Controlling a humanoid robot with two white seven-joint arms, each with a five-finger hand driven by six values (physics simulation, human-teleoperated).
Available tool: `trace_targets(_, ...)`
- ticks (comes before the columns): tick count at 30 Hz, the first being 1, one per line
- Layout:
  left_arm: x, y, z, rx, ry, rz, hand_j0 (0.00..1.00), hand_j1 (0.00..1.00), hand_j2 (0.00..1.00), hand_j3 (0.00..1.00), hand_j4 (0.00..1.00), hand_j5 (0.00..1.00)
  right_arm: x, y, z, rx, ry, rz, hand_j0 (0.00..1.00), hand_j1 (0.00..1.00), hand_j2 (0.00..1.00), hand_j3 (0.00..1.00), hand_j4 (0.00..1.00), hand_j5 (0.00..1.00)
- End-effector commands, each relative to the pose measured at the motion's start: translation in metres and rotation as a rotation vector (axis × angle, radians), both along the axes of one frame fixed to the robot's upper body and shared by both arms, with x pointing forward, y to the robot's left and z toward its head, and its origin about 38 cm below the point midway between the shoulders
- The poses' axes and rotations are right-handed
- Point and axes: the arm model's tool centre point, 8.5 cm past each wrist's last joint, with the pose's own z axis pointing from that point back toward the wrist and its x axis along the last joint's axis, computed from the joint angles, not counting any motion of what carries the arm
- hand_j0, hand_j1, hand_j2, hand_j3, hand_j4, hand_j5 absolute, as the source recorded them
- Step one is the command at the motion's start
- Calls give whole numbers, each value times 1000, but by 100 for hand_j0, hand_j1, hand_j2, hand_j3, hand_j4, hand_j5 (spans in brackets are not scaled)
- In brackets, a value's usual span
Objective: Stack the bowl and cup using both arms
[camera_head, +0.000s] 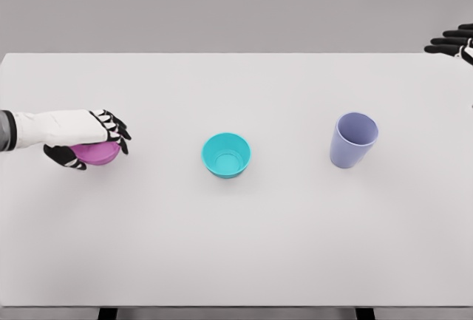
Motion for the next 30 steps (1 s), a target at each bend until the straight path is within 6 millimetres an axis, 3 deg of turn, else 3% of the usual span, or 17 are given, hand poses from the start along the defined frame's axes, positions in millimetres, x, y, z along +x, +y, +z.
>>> trace_targets(1, -1, -3, 2, -6, -3, -9, 72, 72, 72, 72, 72, 72, -1, -2, 4, 0, -6, -5, 100, 100, 100, 100, 100, 100)
trace_targets(19, -2, -18, 17, -24, -40, -57, 72, 72, 72, 72, 72, 72, -2, -4, 5, -7, -5, -10, 100, 100, 100, 100, 100, 100)
trace_targets(30, -3, -45, 23, -57, -68, -141, 73, 73, 73, 73, 73, 73, -3, -6, 9, -31, -2, -13, 100, 100, 100, 100, 100, 100)
